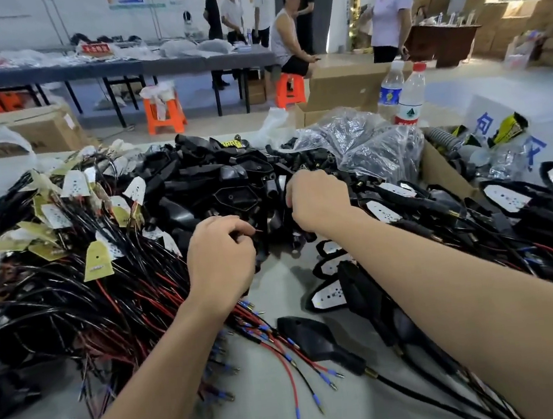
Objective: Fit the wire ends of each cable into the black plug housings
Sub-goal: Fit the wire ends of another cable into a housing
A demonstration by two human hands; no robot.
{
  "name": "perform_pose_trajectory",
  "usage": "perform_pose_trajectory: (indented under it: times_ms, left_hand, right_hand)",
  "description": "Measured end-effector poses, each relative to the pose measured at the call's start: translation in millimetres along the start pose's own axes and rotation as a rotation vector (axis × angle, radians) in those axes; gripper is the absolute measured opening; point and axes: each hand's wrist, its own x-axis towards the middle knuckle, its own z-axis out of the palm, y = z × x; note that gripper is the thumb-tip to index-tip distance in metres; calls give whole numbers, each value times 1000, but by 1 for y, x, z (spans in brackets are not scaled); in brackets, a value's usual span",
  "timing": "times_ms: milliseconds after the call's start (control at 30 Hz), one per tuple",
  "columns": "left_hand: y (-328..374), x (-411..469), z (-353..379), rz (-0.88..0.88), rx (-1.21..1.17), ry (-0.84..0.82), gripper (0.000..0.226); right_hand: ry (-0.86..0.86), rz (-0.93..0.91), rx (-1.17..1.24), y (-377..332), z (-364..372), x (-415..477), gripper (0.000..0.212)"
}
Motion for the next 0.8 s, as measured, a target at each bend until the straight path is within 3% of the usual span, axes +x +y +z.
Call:
perform_pose_trajectory:
  times_ms: [100,200,267,367,467,567,633,700,800]
  left_hand:
    - [7,-3,-3,-97,-297,-75,27]
    - [18,-2,-10,-427,-958,-326,35]
    - [18,-2,-15,-565,-1232,-490,54]
    - [13,-5,-25,-658,-1301,-484,58]
    - [-3,-1,-40,-694,-1189,-247,54]
    - [-23,8,-63,-710,-1360,-81,60]
    - [-32,11,-73,-680,-1429,-18,60]
    - [-35,10,-73,-632,-1418,24,56]
    - [-36,2,-60,-537,-1290,81,53]
  right_hand:
    - [109,-78,298,-11,-5,-6,35]
    - [24,-120,741,-27,-7,-22,38]
    - [-52,-112,922,-37,1,-32,37]
    - [-126,-69,1032,-46,13,-40,35]
    - [-98,48,1231,-48,20,-41,37]
    - [-155,21,1080,-58,26,-50,29]
    - [-275,-107,789,-75,36,-60,18]
    - [-336,-215,454,-94,47,-70,24]
    - [-317,-233,255,-110,53,-74,32]
